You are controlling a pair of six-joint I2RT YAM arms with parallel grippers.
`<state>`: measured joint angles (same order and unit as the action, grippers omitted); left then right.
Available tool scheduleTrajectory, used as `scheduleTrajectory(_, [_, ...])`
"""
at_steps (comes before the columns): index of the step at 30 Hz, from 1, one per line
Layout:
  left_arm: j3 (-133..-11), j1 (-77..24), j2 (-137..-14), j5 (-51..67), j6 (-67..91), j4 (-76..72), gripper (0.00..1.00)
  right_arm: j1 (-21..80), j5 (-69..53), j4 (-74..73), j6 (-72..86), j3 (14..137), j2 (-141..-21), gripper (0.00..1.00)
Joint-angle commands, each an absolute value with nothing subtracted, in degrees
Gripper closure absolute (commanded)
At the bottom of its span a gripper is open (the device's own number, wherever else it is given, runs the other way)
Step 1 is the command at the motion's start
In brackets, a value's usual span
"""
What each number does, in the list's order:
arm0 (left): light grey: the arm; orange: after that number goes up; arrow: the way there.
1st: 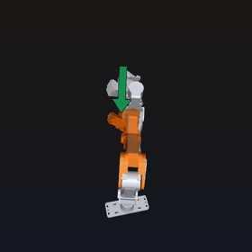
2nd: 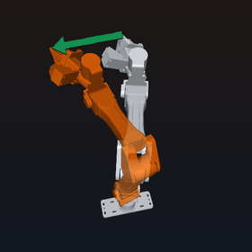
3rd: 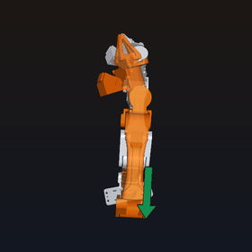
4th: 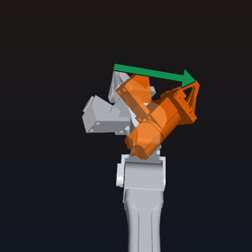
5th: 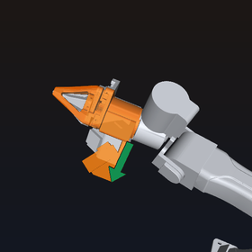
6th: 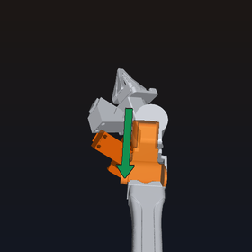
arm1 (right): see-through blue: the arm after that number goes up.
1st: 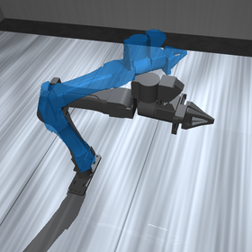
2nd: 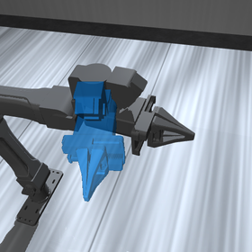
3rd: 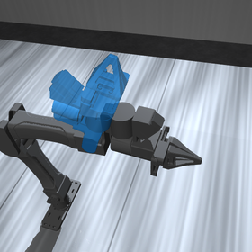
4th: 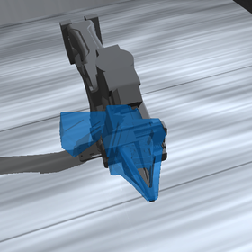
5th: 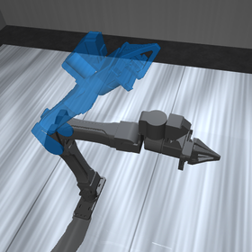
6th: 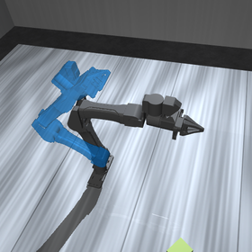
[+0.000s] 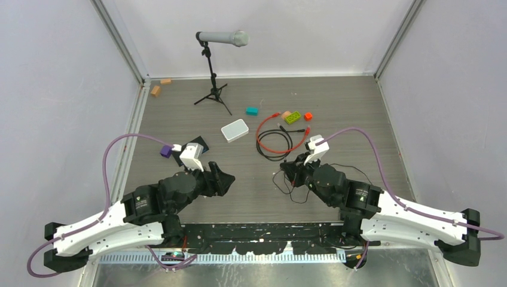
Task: Insert the plug into the switch port
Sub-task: Pick up the power from the center of the board.
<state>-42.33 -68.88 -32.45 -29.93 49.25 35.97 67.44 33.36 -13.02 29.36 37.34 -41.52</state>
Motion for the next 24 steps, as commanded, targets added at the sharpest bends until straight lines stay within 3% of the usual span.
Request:
scheduleTrajectory(1, [-42.9, -68.97, -32.19, -30.23, 50.27, 33.18, 0.29, 67.76, 25.61, -14.35, 22.22, 40.02, -40.54, 1.0])
scheduleTrajectory(6, [-45.03, -68.95, -35.29, -29.65, 49.29, 31.72, 0.29, 67.7, 15.96, -13.42, 17.07, 40.97, -43.36, 0.99])
scheduleTrajectory(24, [-42.84, -68.94, -42.62, -22.4, 51.26, 16.37, 0.3, 73.34, 11.93, 4.12, 15.02, 41.3, -56.15, 0.99])
